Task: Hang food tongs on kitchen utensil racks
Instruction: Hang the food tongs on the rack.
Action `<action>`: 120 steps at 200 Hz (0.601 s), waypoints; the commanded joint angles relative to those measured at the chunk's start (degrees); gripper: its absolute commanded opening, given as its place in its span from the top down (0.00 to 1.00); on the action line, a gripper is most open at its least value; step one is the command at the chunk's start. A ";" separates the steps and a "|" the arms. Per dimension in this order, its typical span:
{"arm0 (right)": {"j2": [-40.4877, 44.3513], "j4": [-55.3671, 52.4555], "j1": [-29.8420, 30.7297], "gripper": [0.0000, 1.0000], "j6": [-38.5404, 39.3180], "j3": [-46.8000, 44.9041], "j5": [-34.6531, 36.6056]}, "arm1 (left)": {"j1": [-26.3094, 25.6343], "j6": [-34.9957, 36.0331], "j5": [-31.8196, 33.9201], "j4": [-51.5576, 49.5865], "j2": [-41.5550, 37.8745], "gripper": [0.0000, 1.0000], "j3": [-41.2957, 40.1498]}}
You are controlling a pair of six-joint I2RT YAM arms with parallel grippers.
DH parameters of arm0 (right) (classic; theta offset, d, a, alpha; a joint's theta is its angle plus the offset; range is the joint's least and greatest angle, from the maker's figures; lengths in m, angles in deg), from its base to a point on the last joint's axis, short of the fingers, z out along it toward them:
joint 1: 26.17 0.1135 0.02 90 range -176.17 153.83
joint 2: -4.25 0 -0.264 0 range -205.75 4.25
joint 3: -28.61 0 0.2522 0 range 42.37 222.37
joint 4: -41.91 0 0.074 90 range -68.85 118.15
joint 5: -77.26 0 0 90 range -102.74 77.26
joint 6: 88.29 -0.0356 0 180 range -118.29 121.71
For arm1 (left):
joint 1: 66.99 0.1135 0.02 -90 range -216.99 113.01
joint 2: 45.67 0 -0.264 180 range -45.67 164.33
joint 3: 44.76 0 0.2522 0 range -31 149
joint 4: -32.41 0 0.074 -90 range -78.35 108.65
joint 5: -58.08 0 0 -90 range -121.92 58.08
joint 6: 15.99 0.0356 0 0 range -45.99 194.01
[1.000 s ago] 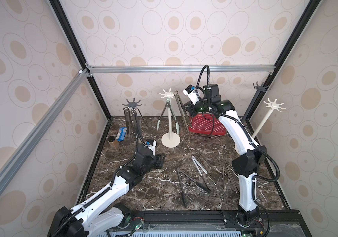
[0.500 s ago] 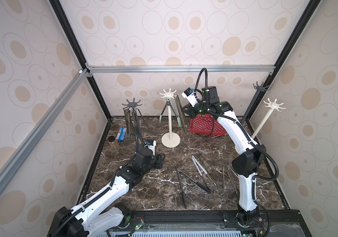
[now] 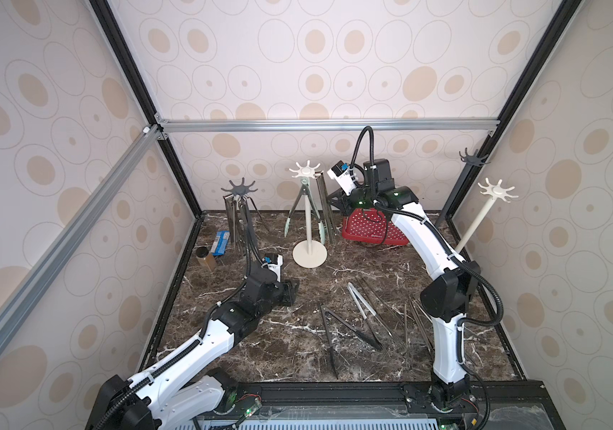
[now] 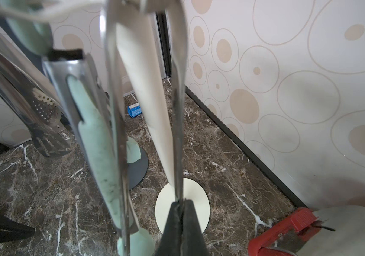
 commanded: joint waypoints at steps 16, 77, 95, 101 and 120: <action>-1.94 -1.64 0.57 1.00 0.66 -0.49 1.73 | 0.34 1.11 0.99 -0.90 -1.16 0.55 -0.31; -3.25 -1.14 0.82 0.98 0.57 0.49 2.62 | 0.38 1.20 1.33 -1.40 -1.52 0.54 -0.36; -3.46 -1.05 0.98 0.97 0.57 0.65 2.80 | 0.34 1.28 1.56 -1.58 -1.66 0.55 -0.39; -3.47 -1.08 1.00 0.97 0.57 0.66 2.89 | 0.37 1.28 1.53 -1.69 -1.66 0.55 -0.49; -3.60 -1.07 1.07 0.95 0.57 0.61 3.08 | 0.42 1.38 1.70 -1.78 -1.81 0.54 -0.39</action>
